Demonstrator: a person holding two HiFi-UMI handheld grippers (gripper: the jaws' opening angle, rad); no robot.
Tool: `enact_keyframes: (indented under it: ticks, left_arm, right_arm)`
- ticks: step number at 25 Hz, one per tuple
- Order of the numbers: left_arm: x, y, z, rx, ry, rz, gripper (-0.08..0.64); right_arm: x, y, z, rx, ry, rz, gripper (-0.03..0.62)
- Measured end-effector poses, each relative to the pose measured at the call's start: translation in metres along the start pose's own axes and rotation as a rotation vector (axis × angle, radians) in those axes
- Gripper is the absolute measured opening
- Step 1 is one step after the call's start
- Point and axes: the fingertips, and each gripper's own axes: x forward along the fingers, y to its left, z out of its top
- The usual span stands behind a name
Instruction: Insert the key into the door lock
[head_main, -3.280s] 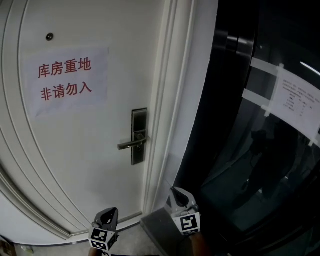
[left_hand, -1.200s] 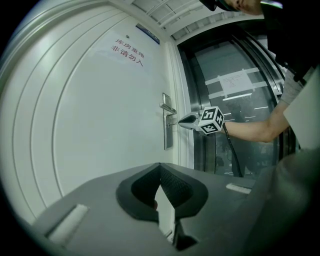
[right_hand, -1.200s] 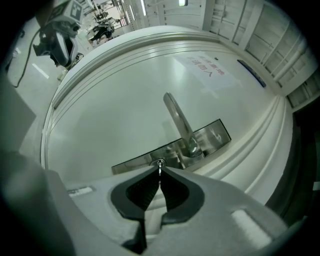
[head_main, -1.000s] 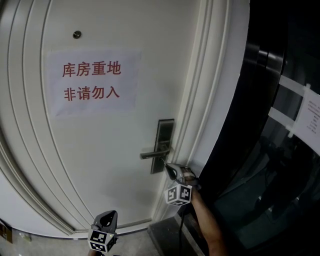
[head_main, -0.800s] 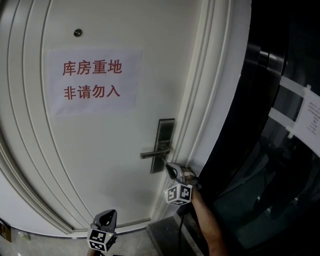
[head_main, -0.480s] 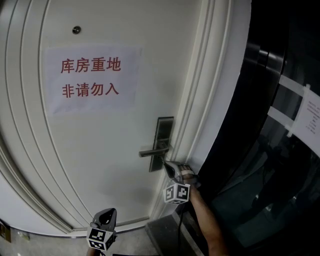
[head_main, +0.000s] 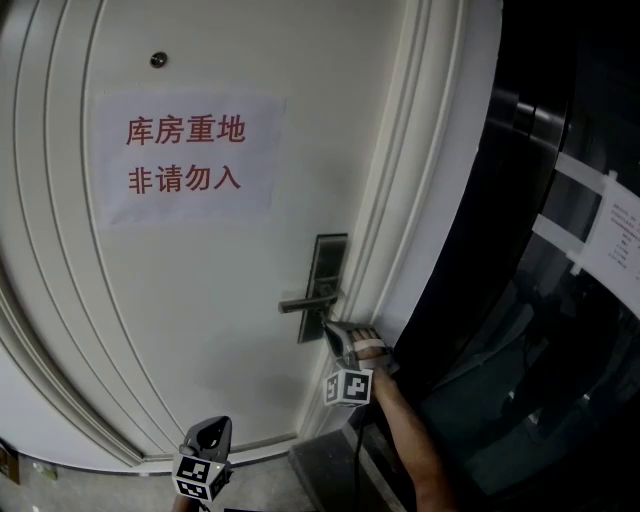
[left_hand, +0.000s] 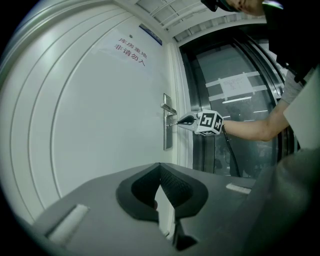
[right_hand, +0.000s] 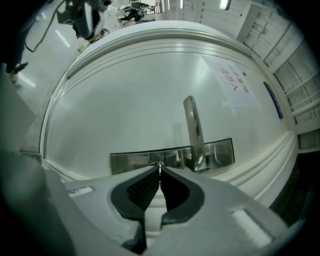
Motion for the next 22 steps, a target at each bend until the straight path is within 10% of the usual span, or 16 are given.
enact_keyframes:
  ticks: [22]
  left_arm:
    - [-0.005, 0.007, -0.002, -0.006, 0.006, 0.011, 0.002]
  right_arm:
    - [0.012, 0.006, -0.002, -0.101, 0.042, 0.000, 0.011]
